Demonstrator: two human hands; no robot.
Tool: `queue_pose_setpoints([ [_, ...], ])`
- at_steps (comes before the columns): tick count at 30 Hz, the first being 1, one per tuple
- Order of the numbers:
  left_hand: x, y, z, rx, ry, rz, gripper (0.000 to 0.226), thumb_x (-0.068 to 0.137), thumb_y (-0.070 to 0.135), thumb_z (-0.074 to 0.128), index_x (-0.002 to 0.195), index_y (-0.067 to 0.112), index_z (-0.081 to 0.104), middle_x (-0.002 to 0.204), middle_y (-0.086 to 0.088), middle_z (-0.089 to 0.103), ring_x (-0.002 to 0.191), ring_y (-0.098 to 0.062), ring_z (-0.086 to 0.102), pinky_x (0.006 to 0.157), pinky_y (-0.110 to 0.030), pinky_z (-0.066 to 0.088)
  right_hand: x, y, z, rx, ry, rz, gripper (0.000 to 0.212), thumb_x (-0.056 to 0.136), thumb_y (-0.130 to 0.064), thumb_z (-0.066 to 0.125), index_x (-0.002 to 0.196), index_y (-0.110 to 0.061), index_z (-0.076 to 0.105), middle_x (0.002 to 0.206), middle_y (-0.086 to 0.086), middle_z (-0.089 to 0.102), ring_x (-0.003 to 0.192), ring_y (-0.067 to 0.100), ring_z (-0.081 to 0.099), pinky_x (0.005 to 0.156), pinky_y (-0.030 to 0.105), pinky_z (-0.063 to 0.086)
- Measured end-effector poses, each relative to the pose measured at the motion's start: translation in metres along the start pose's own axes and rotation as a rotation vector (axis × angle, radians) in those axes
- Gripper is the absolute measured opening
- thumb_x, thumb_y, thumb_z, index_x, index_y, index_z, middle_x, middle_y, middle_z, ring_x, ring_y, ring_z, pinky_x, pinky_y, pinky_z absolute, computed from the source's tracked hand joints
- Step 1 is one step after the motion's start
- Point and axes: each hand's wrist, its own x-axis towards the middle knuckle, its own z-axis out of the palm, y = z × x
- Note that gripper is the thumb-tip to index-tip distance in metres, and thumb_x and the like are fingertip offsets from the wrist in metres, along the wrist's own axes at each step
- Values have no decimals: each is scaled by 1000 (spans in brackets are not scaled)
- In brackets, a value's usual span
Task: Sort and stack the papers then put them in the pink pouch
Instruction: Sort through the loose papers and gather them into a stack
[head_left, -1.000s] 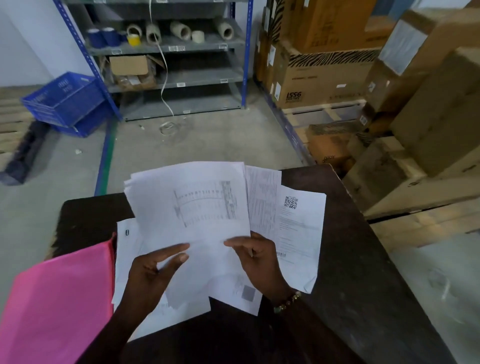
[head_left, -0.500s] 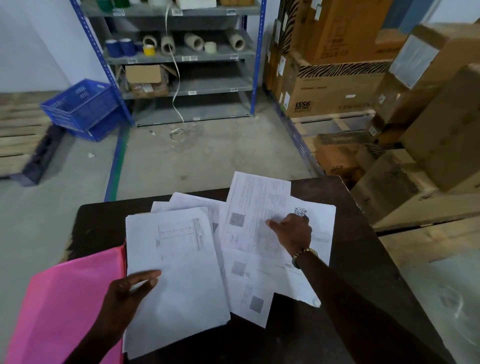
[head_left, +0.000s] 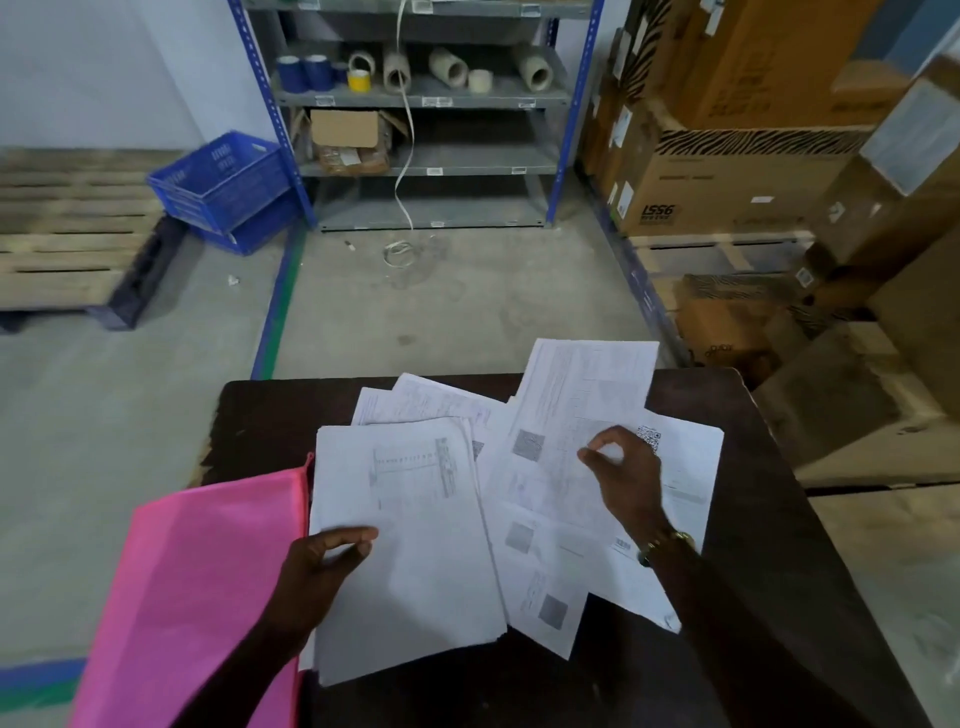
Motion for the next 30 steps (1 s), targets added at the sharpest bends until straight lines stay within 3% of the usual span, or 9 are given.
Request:
queue_pose_setpoints([
  [3,0,-2,-1,-10,-9,-19,19,89,4,74,101,16,82,102,19,79,101,4,71,84,-4,51,-30,-25,-30,146,-111,12,18,85,-5,85,79,-11,69,85,-2,73,88,5,67,81,15,51],
  [6,3,-4,-3,-22,-15,-24,18,90,3,74,101,15,82,103,17,79,103,0,71,84,-5,51,-52,-42,-57,270,-172,57,20,88,-3,80,77,-4,64,95,-6,74,96,-1,68,83,19,55],
  [10,6,-4,-5,-25,-43,-6,19,91,8,73,103,20,81,106,15,79,106,-2,71,87,-8,53,-57,-46,-68,440,-251,76,26,88,5,75,73,3,54,79,-8,68,80,2,68,67,14,54],
  [17,3,1,-3,-55,-73,-10,32,92,34,68,124,35,67,130,25,64,123,5,57,102,-29,46,-82,-18,24,253,-581,23,20,80,-3,88,78,-6,69,84,-5,72,83,4,67,78,14,50],
  [20,4,2,-1,-47,-33,-26,46,89,31,74,131,38,57,135,32,55,126,14,49,103,-25,42,-90,-17,55,134,-662,26,20,79,-17,90,78,-15,70,89,-2,75,86,10,71,80,19,51],
  [23,3,5,3,-35,-53,-3,59,89,26,76,138,40,48,141,38,44,128,26,36,100,-12,36,-98,-21,78,123,-622,66,23,81,-20,88,78,-13,66,83,2,72,64,2,64,61,15,47],
  [25,2,4,6,-26,-61,20,55,90,21,76,135,40,51,138,39,49,127,27,37,97,-6,37,-103,-26,89,133,-595,76,26,84,-17,86,80,-8,62,77,4,67,54,-2,56,54,11,41],
  [27,1,-1,8,-15,-54,23,38,90,18,75,124,32,65,130,31,60,124,16,50,97,-13,43,-109,-30,95,154,-588,91,29,86,-17,84,81,-6,59,75,2,64,52,0,56,52,15,43],
  [30,1,-5,9,3,-58,28,17,94,14,69,106,25,76,115,25,71,112,6,63,89,-13,50,-109,-27,88,89,-554,46,30,85,-33,85,78,-17,61,81,1,67,72,5,62,66,15,46],
])
